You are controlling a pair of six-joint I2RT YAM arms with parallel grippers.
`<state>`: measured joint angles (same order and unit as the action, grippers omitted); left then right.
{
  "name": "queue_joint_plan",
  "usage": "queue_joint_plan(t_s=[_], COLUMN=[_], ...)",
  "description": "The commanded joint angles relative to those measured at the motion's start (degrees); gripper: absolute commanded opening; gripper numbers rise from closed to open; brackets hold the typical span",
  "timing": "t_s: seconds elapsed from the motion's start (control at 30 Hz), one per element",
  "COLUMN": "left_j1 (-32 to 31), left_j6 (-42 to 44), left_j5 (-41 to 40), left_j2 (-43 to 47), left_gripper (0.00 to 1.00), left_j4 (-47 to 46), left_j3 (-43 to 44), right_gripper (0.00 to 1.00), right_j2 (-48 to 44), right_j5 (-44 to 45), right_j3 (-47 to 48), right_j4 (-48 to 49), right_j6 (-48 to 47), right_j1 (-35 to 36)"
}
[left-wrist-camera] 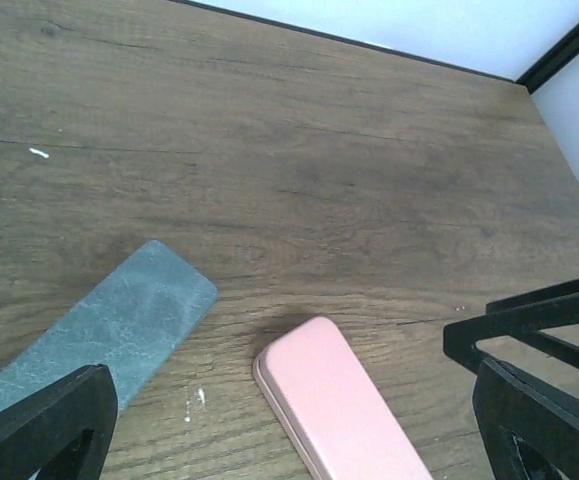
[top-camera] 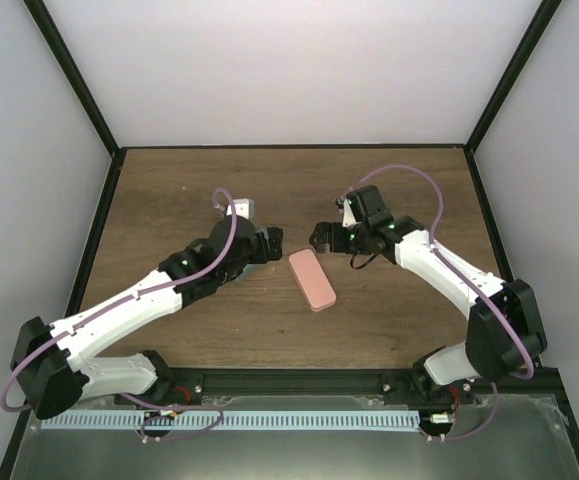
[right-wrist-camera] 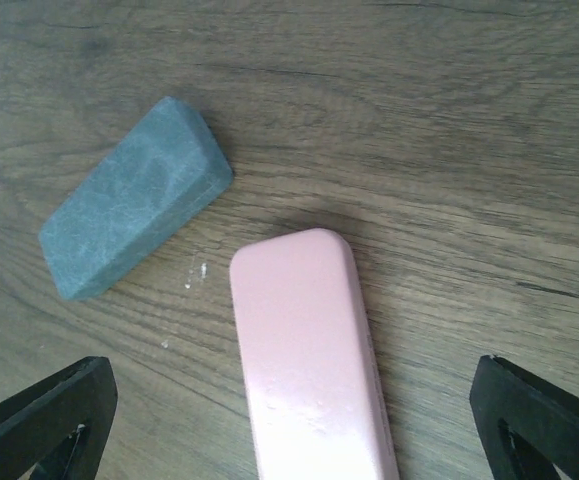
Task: Organize the sunglasses
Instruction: Reset both arms
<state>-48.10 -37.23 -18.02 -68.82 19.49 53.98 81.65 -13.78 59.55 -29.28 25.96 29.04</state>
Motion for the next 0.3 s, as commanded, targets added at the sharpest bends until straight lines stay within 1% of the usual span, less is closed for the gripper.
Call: queue_joint_plan(t_s=[0.0,0.1,0.2,0.27], left_j1=[0.8,1.1,1.1,1.1], left_j6=[1.8,2.3,2.5,2.0], left_j5=[-1.5,-0.7,0.0,0.1], left_j2=[0.5,-0.3,-0.8,-1.0], left_gripper=[1.00,1.00,1.00,1.00], left_j4=[2.0,2.5,2.5,2.4], left_j3=[1.2,2.0,2.2,2.1], right_gripper=[1.00,1.00,0.99,1.00], right_j2=[-1.0,-1.0,-2.4,-3.6], right_j5=[5.0,6.3,1.6,-0.2], right_j3=[3.1,3.4,1.7,0.6], right_j4=[-2.9,-4.2,-2.4,-0.5], right_j6=[0.4,0.3,-1.5,-0.7], right_j1=[0.3,0.3,0.1,-0.2])
